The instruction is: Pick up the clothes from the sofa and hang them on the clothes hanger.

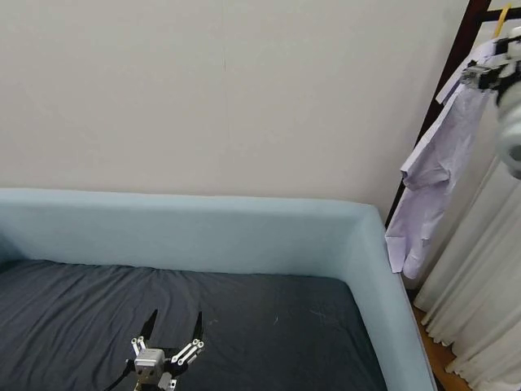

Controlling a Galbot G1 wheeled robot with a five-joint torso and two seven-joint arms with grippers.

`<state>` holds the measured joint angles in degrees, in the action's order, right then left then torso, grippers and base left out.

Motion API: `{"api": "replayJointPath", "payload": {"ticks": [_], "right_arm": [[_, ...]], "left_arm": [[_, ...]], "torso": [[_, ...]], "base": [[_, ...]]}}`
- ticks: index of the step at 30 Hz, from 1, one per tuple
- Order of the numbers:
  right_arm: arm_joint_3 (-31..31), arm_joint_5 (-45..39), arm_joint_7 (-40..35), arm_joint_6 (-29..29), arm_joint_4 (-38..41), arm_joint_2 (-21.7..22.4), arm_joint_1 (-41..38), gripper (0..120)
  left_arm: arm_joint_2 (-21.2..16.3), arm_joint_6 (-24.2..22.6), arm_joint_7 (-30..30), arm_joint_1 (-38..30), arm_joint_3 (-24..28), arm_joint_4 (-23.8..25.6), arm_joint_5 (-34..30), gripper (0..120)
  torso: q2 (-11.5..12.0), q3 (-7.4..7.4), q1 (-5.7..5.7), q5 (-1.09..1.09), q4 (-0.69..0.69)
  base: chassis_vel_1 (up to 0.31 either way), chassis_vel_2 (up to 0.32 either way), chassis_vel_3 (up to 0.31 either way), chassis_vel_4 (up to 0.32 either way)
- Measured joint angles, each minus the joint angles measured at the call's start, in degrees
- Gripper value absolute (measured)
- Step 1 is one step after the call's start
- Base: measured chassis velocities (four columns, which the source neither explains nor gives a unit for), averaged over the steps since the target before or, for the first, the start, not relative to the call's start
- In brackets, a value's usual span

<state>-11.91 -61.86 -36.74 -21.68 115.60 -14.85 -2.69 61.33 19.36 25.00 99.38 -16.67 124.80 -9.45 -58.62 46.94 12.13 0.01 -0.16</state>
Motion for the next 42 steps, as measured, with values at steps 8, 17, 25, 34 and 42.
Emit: {"api": "replayJointPath", "payload": {"ticks": [8, 17, 25, 34, 42], "right_arm": [[5.66, -7.19, 1.50, 10.01, 13.49, 0.48, 16.09, 100], [20.26, 9.79, 11.27, 17.84, 7.29, -16.96, 50.67, 100], [38.64, 41.15, 22.00, 29.63, 3.79, -37.16, 84.49, 100], [51.79, 48.32, 30.82, 45.82, 4.25, -53.38, 109.04, 100], [52.03, 48.08, 31.61, 46.77, 6.47, -55.18, 110.49, 100]], "left_arm": [[0.00, 0.00, 0.02, 0.00, 0.00, 0.00, 0.00, 100], [0.00, 0.01, 0.03, 0.00, 0.00, 0.00, 0.01, 100], [0.00, 0.02, 0.01, 0.00, 0.00, 0.00, 0.01, 100], [0.00, 0.02, 0.03, 0.00, 0.00, 0.00, 0.01, 100], [0.00, 0.01, 0.03, 0.00, 0.00, 0.00, 0.01, 100]], "torso": [[0.00, 0.02, 0.01, -0.07, 0.14], [0.04, 0.05, 0.04, 0.03, 0.13], [0.02, 0.01, 0.02, -0.05, 0.06], [0.01, 0.01, 0.01, -0.06, 0.07], [0.01, 0.02, 0.01, -0.06, 0.11]], "base": [[0.000, 0.000, 0.000, 0.000], [0.000, 0.000, 0.000, 0.000], [0.000, 0.000, 0.000, 0.000], [0.000, 0.000, 0.000, 0.000], [0.000, 0.000, 0.000, 0.000]]}}
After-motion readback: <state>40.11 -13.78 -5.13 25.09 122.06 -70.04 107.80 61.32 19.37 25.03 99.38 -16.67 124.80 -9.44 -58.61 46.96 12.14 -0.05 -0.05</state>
